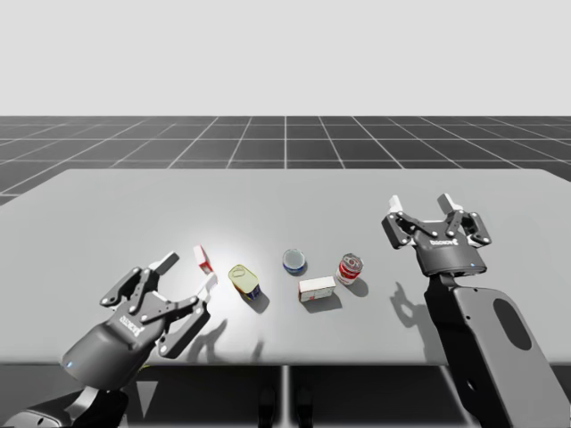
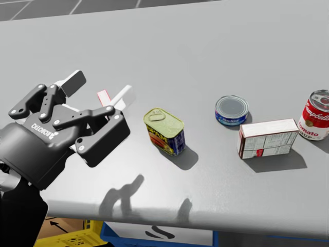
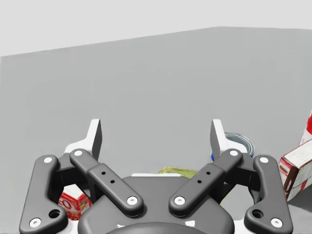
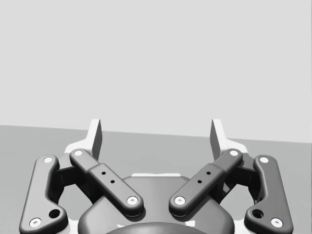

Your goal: Lift the meat can off the table.

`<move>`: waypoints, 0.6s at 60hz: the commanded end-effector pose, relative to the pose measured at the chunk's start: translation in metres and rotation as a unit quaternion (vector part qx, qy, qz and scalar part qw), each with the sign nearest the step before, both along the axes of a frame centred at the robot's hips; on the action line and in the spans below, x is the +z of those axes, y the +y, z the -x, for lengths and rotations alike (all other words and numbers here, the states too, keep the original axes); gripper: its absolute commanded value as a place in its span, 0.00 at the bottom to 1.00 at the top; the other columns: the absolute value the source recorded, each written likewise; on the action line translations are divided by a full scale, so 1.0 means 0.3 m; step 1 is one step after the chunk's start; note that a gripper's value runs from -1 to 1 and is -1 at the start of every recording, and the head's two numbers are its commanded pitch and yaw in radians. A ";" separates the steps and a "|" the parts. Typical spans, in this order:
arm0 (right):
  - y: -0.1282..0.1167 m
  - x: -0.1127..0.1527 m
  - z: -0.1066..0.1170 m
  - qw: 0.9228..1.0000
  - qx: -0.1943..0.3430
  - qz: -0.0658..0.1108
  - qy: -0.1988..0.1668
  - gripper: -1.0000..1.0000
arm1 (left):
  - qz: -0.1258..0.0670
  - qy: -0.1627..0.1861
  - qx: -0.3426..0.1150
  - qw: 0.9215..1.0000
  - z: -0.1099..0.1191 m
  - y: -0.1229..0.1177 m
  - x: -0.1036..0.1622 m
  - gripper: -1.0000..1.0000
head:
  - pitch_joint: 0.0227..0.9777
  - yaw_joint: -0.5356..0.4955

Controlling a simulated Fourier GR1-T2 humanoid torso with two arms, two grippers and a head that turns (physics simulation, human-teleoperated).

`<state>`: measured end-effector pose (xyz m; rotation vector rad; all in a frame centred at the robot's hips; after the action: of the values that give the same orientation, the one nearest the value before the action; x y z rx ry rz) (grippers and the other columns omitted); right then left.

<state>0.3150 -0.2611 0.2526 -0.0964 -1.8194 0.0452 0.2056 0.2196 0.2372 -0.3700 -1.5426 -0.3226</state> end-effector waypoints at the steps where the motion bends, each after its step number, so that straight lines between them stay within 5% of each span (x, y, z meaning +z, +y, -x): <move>1: -0.003 0.002 0.002 1.000 0.000 -0.002 -0.001 0.00 | -0.013 0.044 -0.026 0.999 0.076 -0.029 -0.102 0.00 | 0.89 0.70; 15: -0.006 0.005 0.001 1.000 -0.001 -0.003 -0.002 0.00 | -0.027 0.086 -0.034 0.995 0.086 -0.045 -0.229 0.00 | 0.89 0.71; 36: -0.010 0.006 0.001 1.000 -0.001 -0.004 -0.004 0.00 | -0.050 0.101 -0.037 0.993 -0.002 -0.105 -0.316 0.00 | 0.90 0.71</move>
<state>0.3147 -0.2634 0.2542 -0.0939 -1.8254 0.0374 0.1964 0.1961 0.1524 -0.3793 -1.3225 -0.3950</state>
